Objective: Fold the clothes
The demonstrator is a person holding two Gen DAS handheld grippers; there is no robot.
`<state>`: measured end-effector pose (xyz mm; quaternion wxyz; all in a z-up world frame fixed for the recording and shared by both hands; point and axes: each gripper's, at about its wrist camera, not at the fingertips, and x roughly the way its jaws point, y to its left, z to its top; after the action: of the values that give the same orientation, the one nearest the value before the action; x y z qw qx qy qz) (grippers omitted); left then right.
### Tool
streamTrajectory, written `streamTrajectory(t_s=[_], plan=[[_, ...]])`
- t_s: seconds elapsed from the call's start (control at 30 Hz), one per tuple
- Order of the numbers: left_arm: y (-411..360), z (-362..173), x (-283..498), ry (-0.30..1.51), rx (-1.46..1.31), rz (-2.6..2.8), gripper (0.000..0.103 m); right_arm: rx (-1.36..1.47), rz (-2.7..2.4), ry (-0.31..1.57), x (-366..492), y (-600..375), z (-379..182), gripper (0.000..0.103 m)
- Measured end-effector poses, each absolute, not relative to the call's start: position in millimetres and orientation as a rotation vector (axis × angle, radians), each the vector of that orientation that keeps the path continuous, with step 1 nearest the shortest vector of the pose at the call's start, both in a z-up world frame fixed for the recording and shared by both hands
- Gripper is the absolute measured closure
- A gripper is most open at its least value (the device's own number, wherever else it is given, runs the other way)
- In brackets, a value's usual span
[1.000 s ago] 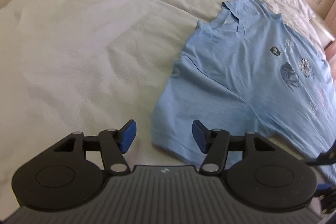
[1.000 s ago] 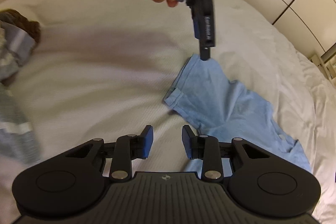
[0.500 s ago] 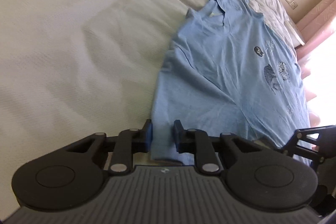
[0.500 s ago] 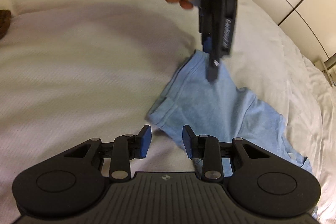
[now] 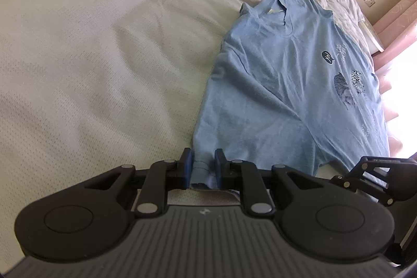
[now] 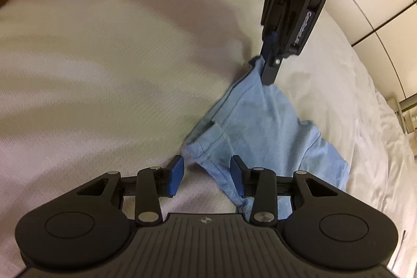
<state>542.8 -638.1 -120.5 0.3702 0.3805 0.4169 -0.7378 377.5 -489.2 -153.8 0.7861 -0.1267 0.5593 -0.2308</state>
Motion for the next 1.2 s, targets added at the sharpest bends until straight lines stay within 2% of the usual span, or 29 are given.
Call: streamTrajectory(t_s=[0.1, 0.2, 0.27, 0.3, 0.67, 1.0, 1.1, 1.13, 1.2], plan=[[-635.5, -120.2, 544.0, 1.080, 0.960, -1.883, 0.095, -0.281, -0.503, 1.198, 381.9, -493.0, -156.2, 0.063], [-634.2, -117.6, 543.8, 1.094, 0.954, -1.867, 0.101, -0.248, -0.512, 1.142, 385.6, -499.8, -149.0, 0.068], [-634.8, -113.2, 544.8, 1.122, 0.921, -1.850, 0.103, -0.205, -0.505, 1.134, 387.1, -504.0, -145.0, 0.099], [-635.6, -109.8, 545.5, 1.139, 0.894, -1.841, 0.103, -0.173, -0.512, 1.117, 384.7, -506.7, -141.0, 0.103], [-663.7, -79.6, 512.7, 1.278, 0.673, -1.764, 0.103, 0.363, -0.715, 0.781, 314.5, -553.2, -83.1, 0.101], [-692.3, -104.7, 468.5, 1.327, 0.602, -1.687, 0.101, 0.754, -0.925, 0.660, 244.5, -593.5, -96.6, 0.101], [-693.8, -102.0, 466.5, 1.314, 0.554, -1.682, 0.099, 0.820, -0.987, 0.669, 228.7, -597.0, -106.3, 0.093], [-693.2, -99.7, 468.4, 1.303, 0.537, -1.679, 0.097, 0.820, -1.011, 0.684, 226.0, -597.9, -108.4, 0.087], [-690.2, -95.0, 475.0, 1.283, 0.504, -1.666, 0.093, 0.816, -1.044, 0.700, 220.3, -597.5, -108.5, 0.086]])
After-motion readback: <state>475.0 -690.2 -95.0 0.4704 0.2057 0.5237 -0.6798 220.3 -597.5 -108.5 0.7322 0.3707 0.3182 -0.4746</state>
